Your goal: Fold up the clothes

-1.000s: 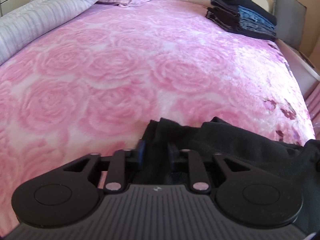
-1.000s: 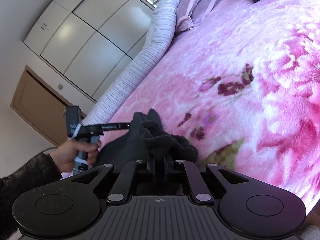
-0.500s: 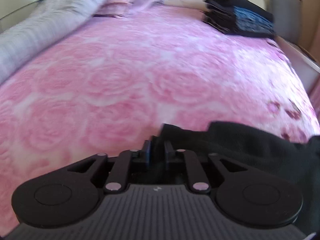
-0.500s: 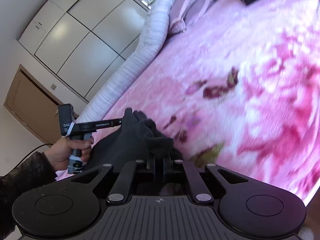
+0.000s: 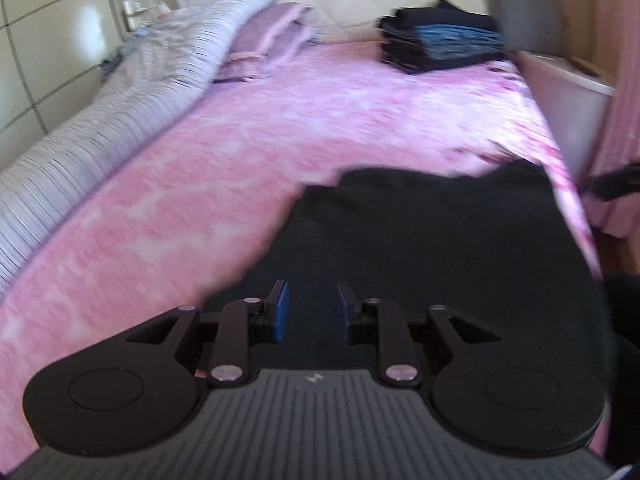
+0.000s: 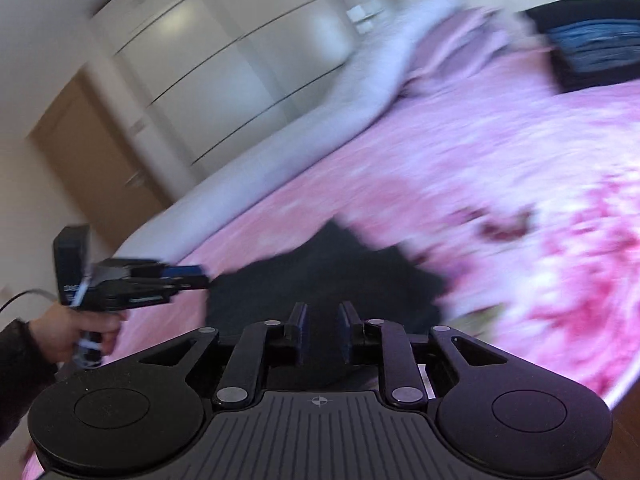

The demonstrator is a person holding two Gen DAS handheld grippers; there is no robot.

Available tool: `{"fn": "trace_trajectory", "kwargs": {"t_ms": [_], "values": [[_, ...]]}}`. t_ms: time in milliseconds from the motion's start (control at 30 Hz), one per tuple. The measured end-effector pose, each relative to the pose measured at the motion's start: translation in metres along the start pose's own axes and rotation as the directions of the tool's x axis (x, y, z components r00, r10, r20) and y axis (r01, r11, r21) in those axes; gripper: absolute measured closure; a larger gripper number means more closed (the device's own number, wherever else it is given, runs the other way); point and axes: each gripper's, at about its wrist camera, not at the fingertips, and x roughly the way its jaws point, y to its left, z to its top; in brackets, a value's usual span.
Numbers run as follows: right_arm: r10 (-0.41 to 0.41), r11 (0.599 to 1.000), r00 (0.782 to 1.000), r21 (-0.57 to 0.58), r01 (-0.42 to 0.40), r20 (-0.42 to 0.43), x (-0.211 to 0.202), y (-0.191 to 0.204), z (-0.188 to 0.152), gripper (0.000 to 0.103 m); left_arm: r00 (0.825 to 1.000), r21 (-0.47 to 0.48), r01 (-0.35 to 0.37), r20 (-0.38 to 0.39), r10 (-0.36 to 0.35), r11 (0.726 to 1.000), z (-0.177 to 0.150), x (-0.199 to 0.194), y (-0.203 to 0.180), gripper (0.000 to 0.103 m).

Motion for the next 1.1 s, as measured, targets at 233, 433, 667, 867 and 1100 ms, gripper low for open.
{"fn": "trace_trajectory", "kwargs": {"t_ms": [233,433,667,867,1100], "values": [[0.033,0.994,0.982,-0.098,-0.052,-0.186,0.063,0.012,-0.024,0.080,0.998,-0.058,-0.035,-0.046,0.033,0.998,-0.039,0.020,-0.029,0.081],[0.021,1.000,0.993,-0.008,-0.022,-0.118,0.023,0.000,-0.023,0.070,0.994,-0.091,-0.073,0.073,0.080,0.993,-0.039,-0.033,-0.055,0.078],[0.049,0.998,0.972,-0.030,-0.057,-0.230,0.018,-0.001,-0.042,0.066,0.994,-0.038,-0.041,0.103,0.044,0.998,-0.047,-0.041,-0.114,0.068],[0.132,0.970,0.942,-0.156,-0.187,-0.307,0.048,0.031,-0.047,0.066,0.997,-0.141,-0.031,0.063,0.040,0.990,-0.027,-0.016,-0.082,0.070],[0.142,0.958,0.934,-0.190,-0.213,-0.329,0.068,0.038,-0.060,0.067,1.000,-0.082,-0.006,0.016,0.007,0.997,-0.031,-0.002,-0.083,0.071]]}}
